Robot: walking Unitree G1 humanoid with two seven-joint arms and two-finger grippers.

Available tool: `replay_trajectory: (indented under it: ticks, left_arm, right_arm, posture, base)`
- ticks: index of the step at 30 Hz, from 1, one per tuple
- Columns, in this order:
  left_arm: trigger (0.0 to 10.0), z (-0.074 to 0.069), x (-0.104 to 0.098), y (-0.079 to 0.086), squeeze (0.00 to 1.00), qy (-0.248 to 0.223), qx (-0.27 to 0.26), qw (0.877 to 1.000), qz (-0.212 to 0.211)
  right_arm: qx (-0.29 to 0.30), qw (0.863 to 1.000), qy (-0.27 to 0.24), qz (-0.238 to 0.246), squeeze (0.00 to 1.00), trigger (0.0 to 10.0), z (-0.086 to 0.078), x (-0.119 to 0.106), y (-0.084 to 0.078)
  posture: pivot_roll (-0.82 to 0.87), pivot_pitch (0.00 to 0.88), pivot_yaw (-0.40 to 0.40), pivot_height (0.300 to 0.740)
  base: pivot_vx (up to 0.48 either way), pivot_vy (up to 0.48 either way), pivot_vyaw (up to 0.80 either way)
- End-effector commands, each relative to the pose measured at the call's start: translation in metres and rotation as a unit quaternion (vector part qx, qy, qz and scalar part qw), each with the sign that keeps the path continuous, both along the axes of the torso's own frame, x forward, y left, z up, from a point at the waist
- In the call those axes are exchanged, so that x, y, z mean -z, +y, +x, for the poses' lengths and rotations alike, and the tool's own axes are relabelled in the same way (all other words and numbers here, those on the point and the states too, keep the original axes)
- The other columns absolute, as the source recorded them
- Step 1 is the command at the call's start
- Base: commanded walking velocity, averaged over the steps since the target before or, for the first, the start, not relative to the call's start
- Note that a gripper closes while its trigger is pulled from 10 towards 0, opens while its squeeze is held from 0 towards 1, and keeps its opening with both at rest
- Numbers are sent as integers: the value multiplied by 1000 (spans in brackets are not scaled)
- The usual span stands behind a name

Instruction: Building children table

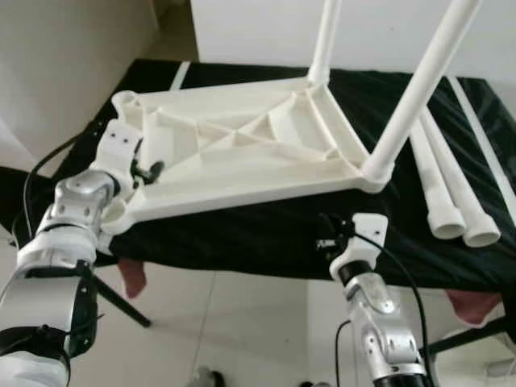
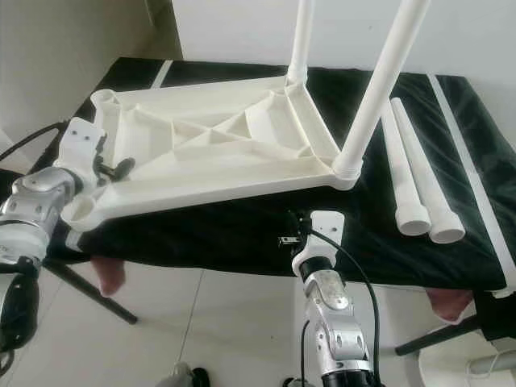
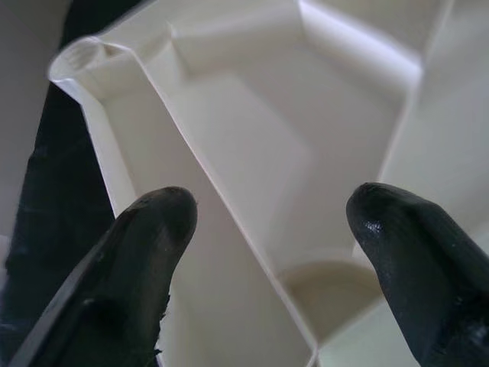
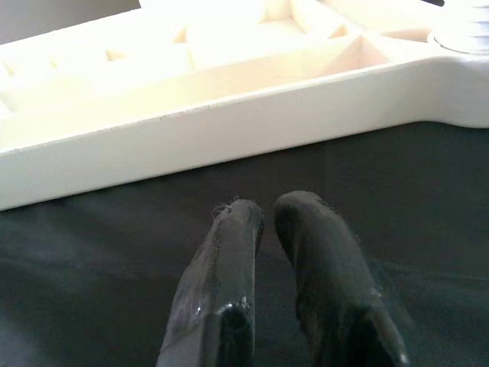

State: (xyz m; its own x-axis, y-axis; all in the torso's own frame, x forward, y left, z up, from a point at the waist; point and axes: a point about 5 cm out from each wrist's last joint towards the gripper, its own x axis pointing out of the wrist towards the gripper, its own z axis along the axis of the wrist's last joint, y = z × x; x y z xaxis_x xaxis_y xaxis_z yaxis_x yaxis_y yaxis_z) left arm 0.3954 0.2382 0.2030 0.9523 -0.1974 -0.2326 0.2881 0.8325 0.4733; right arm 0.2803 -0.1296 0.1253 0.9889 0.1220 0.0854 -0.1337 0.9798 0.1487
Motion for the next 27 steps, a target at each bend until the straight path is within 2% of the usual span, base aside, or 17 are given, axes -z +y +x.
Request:
replay_trajectory:
  ticks: [1,2,5,6,9,11,12,13,14,15,16,22,24,27]
  left_arm:
    - [10000,1,-1,15,0,-81,-143,985,58]
    - [10000,1,-1,15,0,-81,-143,985,58]
    - [10000,0,11,1,0,-81,-82,982,147]
    - [10000,-2,21,-8,0,-61,-33,983,170]
    - [10000,-4,31,-18,0,-34,27,982,183]
    - [10000,-5,32,-21,0,-34,41,980,190]
    - [10000,-6,34,-25,0,-23,66,981,183]
    - [10000,-9,39,-33,0,-2,113,979,171]
    - [10000,-9,39,-33,0,-2,113,979,171]
    - [10000,-19,50,-46,0,51,210,966,144]
    - [10000,-22,53,-49,0,62,231,961,140]
    - [10000,-36,60,-59,0,116,319,934,110]
    - [10000,-41,61,-61,0,126,346,923,111]
    - [10000,-46,63,-64,0,138,365,914,113]
  right_arm:
    - [-1,1000,8,6,0,10000,-2,5,0]
    - [-1,1000,8,6,0,10000,-2,5,0]
    - [0,1000,10,12,0,10000,-2,6,1]
    - [2,1000,10,15,0,10000,-2,6,1]
    - [2,1000,9,13,0,10000,-1,6,1]
    - [2,1000,9,13,0,10000,-1,6,1]
    - [2,1000,9,13,0,10000,-1,6,0]
    - [3,1000,8,13,0,10000,0,5,0]
    - [3,1000,8,13,0,10000,0,5,0]
    - [4,1000,7,15,0,10000,2,5,0]
    - [4,1000,7,15,0,10000,2,5,0]
    - [2,1000,5,15,0,10000,3,4,1]
    - [2,1000,5,16,0,10000,3,4,1]
    - [2,1000,5,16,0,10000,3,4,2]
  posture:
    - [7,90,30,740]
    - [7,90,30,740]
    - [3,92,32,740]
    - [4,92,32,740]
    - [2,92,33,740]
    - [2,92,33,740]
    - [6,90,32,740]
    - [6,89,32,740]
    - [6,89,32,740]
    - [9,87,33,740]
    - [9,87,33,740]
    - [13,84,38,740]
    - [14,82,39,740]
    - [15,82,44,740]
  base:
    - [0,0,0]
    - [0,0,0]
    - [0,0,0]
    - [0,0,0]
    - [0,0,0]
    - [0,0,0]
    - [0,0,0]
    - [0,0,0]
    - [0,0,0]
    - [0,0,0]
    - [0,0,0]
    - [0,0,0]
    - [0,0,0]
    - [0,0,0]
